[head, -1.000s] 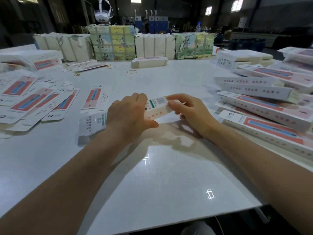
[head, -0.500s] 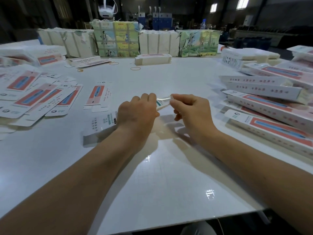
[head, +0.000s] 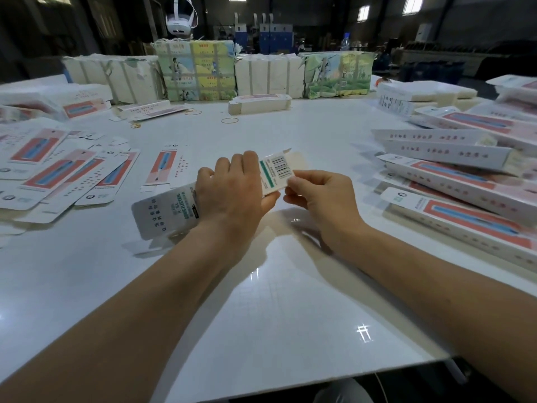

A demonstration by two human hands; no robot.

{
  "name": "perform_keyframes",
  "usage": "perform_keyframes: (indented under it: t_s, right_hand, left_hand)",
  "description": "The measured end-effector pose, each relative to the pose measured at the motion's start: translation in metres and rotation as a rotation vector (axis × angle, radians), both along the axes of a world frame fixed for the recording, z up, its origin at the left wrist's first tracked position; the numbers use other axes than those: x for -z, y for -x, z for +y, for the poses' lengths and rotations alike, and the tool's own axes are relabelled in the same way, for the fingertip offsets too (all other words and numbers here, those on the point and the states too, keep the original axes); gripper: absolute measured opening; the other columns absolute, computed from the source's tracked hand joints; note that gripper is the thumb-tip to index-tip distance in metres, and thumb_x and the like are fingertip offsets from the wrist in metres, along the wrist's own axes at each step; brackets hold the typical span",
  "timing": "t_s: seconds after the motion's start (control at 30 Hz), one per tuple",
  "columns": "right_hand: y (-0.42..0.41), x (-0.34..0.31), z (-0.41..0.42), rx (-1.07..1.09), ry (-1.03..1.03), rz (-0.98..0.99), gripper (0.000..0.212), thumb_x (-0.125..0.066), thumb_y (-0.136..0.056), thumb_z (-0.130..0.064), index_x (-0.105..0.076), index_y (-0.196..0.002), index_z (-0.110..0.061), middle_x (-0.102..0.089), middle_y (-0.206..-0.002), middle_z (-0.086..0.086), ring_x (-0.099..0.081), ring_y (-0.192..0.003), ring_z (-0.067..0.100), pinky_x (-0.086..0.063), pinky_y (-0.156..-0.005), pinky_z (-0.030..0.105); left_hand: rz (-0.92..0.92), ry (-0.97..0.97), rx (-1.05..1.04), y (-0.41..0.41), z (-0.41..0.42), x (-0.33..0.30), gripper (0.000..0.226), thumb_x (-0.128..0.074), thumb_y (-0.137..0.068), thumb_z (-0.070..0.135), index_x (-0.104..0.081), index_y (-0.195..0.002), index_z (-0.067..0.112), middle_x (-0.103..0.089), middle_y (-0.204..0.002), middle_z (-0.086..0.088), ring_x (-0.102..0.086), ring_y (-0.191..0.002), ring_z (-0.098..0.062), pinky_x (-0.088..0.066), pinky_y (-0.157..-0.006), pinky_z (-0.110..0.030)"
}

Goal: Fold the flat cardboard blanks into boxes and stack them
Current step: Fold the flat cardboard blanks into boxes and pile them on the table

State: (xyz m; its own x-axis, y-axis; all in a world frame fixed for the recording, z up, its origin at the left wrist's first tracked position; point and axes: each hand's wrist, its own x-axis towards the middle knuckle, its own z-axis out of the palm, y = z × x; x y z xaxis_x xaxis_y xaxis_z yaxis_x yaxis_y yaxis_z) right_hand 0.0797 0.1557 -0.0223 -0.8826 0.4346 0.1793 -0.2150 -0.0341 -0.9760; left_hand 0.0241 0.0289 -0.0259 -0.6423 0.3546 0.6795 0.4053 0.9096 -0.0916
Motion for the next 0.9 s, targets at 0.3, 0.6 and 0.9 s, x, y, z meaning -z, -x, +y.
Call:
perform_keyframes:
  t_s: [0.3,0.6,0.9]
  right_hand:
    - [0.002,-0.003,0.008,0.015,-0.402,0.010,0.060,-0.060,-0.090,-0.008,-0.036,-0.144,-0.020,-0.062,-0.094,0.006,-0.056,-0.074,0.005,-0.047,-0.063,0.016]
    - [-0.003,-0.005,0.002,0.082,-0.563,0.069,0.023,-0.055,-0.091,-0.008,-0.071,-0.101,-0.021,-0.058,-0.096,0.007,-0.058,-0.082,0.017,-0.052,-0.072,0.029]
    - [0.002,-0.008,0.013,0.290,-0.873,0.067,0.057,-0.064,-0.089,-0.027,-0.044,-0.140,-0.014,-0.038,-0.124,0.002,-0.037,-0.116,0.013,-0.026,-0.093,0.003]
  left_hand:
    - [0.036,-0.084,0.185,-0.003,-0.004,-0.003,0.061,-0.074,-0.073,0.048,-0.054,-0.108,0.002,-0.062,-0.094,-0.015,-0.057,-0.082,-0.033,-0.045,-0.073,-0.042]
    - [0.071,-0.131,0.243,-0.012,-0.006,-0.006,0.059,-0.086,-0.061,0.040,-0.061,-0.094,-0.002,-0.063,-0.079,-0.018,-0.059,-0.065,-0.033,-0.048,-0.057,-0.036]
    - [0.074,-0.168,0.253,-0.008,-0.006,-0.006,0.061,-0.088,-0.057,0.039,-0.059,-0.092,-0.002,-0.062,-0.075,-0.016,-0.058,-0.062,-0.033,-0.046,-0.056,-0.034]
